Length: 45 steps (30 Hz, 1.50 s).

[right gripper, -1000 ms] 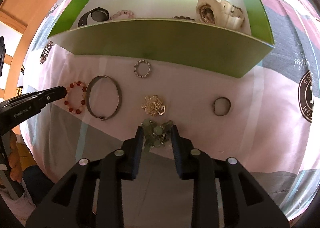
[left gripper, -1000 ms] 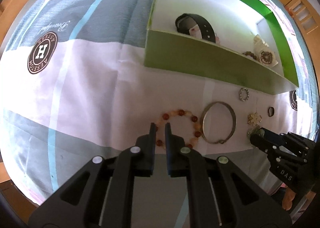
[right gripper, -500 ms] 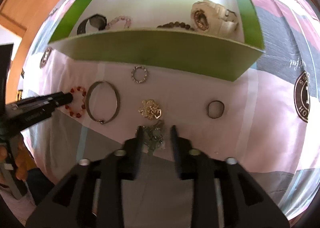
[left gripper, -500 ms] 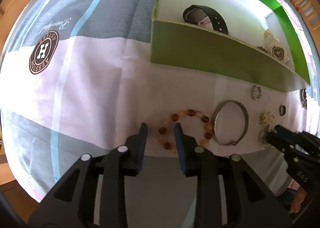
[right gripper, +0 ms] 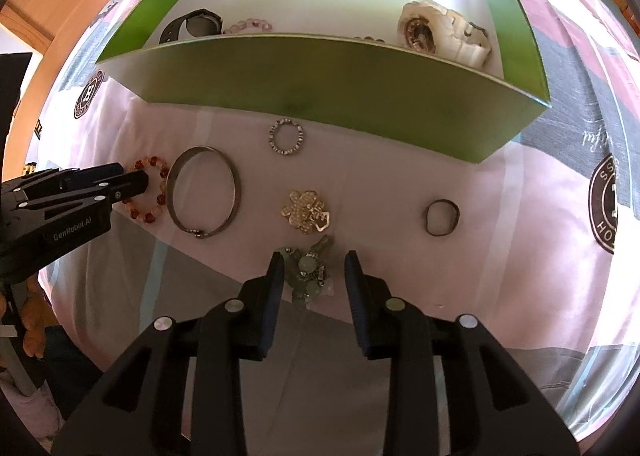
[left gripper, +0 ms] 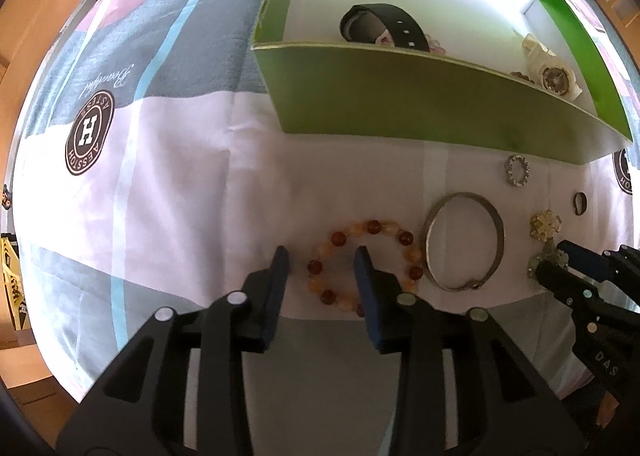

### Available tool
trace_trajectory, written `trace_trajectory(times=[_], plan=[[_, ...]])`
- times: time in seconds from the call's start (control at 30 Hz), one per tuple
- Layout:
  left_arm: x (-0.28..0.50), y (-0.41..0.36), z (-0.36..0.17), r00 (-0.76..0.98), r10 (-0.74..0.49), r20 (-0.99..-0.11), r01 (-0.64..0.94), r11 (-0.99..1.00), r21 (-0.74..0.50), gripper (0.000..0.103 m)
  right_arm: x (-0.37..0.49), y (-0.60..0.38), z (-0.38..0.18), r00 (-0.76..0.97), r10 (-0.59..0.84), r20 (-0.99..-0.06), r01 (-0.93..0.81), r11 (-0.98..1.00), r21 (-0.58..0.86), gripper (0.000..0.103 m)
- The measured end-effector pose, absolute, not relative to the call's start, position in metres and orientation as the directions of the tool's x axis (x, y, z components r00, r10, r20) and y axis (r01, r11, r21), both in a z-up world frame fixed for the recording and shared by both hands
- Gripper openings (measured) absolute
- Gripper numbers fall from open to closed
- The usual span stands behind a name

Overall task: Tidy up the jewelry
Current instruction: 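Close the left tool on the red-amber bead bracelet while the right tool grasps the green-pendant gold brooch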

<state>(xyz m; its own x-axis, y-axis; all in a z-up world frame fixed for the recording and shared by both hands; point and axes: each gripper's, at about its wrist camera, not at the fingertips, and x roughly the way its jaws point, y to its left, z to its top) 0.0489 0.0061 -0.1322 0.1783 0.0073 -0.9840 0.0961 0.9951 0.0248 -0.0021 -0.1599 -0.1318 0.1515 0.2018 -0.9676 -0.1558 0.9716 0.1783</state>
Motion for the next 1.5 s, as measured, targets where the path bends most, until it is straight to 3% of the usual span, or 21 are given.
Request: trace_trajectory(times=[0.13, 0.2, 0.27, 0.53, 0.8, 1.1, 1.33, 1.4, 1.43, 1.5], plan=[[0.046, -0.001, -0.132, 0.181, -0.001, -0.983, 0.105, 0.994, 0.019, 0.024, -0.002, -0.160, -0.131, 0.152, 0.202, -0.968, -0.157, 0.972, 0.178, 0.031], [0.045, -0.003, -0.132, 0.179, -0.015, -0.984, 0.107, 0.994, 0.005, 0.014, -0.002, -0.156, -0.132, 0.155, 0.201, -0.967, -0.156, 0.972, 0.177, 0.031], [0.044, -0.006, -0.131, 0.179, -0.018, -0.984, 0.105, 0.994, 0.001, 0.012, -0.004, -0.159, -0.133, 0.155, 0.212, -0.965, -0.154, 0.970, 0.188, 0.023], [0.046, 0.005, -0.127, 0.184, -0.055, -0.981, 0.097, 0.995, -0.037, 0.011, -0.005, -0.166, -0.125, 0.175, 0.222, -0.959, -0.157, 0.968, 0.195, 0.008], [0.043, 0.010, -0.110, 0.209, -0.113, -0.971, 0.101, 0.990, -0.094, 0.008, 0.000, -0.183, -0.106, 0.235, 0.241, -0.942, -0.121, 0.969, 0.218, 0.007], [0.047, 0.007, -0.115, 0.165, -0.070, -0.984, 0.085, 0.995, -0.057, 0.008, -0.001, -0.183, -0.114, 0.206, 0.228, -0.952, -0.126, 0.971, 0.206, 0.007], [0.045, -0.003, -0.115, 0.173, -0.020, -0.985, 0.107, 0.994, -0.002, 0.011, 0.000, -0.174, -0.125, 0.169, 0.209, -0.963, -0.150, 0.971, 0.184, 0.008], [0.044, -0.006, -0.114, 0.172, -0.024, -0.985, 0.118, 0.993, -0.003, 0.021, 0.002, -0.171, -0.127, 0.164, 0.205, -0.965, -0.150, 0.972, 0.181, 0.012], [0.044, -0.008, -0.113, 0.172, -0.027, -0.985, 0.122, 0.993, -0.006, 0.025, 0.003, -0.170, -0.127, 0.164, 0.202, -0.965, -0.142, 0.973, 0.179, 0.022], [0.043, -0.010, -0.111, 0.173, -0.018, -0.985, 0.130, 0.992, 0.005, 0.036, 0.004, -0.169, -0.127, 0.160, 0.203, -0.966, -0.142, 0.973, 0.181, 0.025]])
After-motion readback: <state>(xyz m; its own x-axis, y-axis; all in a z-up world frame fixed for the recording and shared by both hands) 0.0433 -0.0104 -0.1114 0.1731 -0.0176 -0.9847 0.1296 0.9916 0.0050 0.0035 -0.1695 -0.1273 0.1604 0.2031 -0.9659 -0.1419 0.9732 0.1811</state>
